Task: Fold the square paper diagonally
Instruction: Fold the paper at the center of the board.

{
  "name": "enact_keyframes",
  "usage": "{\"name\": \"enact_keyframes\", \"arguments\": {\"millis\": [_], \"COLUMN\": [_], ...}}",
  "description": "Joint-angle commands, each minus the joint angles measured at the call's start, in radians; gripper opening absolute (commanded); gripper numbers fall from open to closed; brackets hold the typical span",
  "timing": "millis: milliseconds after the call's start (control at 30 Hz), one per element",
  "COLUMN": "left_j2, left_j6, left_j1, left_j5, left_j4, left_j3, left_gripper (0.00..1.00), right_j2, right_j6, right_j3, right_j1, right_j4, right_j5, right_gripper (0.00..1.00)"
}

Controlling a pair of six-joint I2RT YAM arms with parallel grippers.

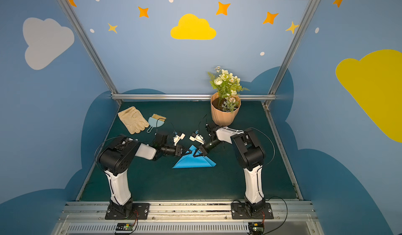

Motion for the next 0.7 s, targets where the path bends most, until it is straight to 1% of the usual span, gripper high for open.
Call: {"name": "enact_keyframes", "arguments": {"millis": [0,300,667], "left_j2": [0.015,0.019,0.019], "left_j6": [0.021,0.025,0.029], "left_j1": [-0.003,-0.004,-0.008], "left_j5": [0.022,0.027,0.023], "left_j4": [-0.019,-0.024,-0.032], "left_j3": [0.020,0.023,0.027], "left_gripper": [0.32,0.30,0.29], "right_j2": [0.010,0.013,0.026], "right_j6": [-0.019,-0.017,-0.032], "right_j3": [0.028,0.059,0.088], "right_j1": [-0.005,-0.011,-0.011], "right_j4": [-0.045,-0.062,-0.096], "right_j5": [0.000,0.010,0.013], "right_gripper": [0.00,0.00,0.00]}}
